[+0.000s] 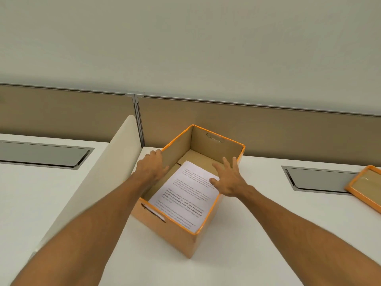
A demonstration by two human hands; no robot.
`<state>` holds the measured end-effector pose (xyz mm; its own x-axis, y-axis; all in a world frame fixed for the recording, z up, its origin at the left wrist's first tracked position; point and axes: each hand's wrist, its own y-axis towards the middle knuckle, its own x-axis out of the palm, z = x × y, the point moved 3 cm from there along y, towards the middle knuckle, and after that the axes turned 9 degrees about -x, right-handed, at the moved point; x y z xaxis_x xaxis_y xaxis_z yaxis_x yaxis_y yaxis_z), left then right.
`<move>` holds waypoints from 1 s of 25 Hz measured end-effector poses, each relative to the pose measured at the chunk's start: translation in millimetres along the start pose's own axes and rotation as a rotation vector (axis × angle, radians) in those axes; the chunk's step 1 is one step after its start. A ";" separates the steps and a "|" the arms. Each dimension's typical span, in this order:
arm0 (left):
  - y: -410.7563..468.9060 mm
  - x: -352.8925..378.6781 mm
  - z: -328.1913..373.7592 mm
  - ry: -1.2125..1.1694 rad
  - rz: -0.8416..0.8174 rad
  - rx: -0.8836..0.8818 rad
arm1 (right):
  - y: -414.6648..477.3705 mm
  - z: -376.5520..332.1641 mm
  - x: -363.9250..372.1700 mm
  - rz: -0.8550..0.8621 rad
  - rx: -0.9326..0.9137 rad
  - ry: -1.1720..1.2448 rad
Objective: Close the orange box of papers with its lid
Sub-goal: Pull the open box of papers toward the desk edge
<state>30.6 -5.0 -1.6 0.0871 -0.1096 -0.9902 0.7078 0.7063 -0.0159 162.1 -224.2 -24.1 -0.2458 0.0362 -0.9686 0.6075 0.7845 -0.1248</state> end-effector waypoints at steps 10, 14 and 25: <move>-1.2 4.2 0.2 -0.403 -0.219 -0.054 | -19.0 9.3 -8.6 0.270 0.461 0.588; -3.4 -3.4 5.4 -0.538 -0.328 -0.104 | -21.8 3.0 -1.2 0.221 0.736 0.918; -56.4 -17.9 98.3 -0.574 -0.452 -0.278 | -80.0 101.7 -40.6 0.250 0.504 1.016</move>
<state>58.0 -111.6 30.7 0.2351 -0.7194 -0.6536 0.5656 0.6481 -0.5099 200.3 -351.4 3.3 -0.4304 0.8147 -0.3885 0.9005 0.3582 -0.2466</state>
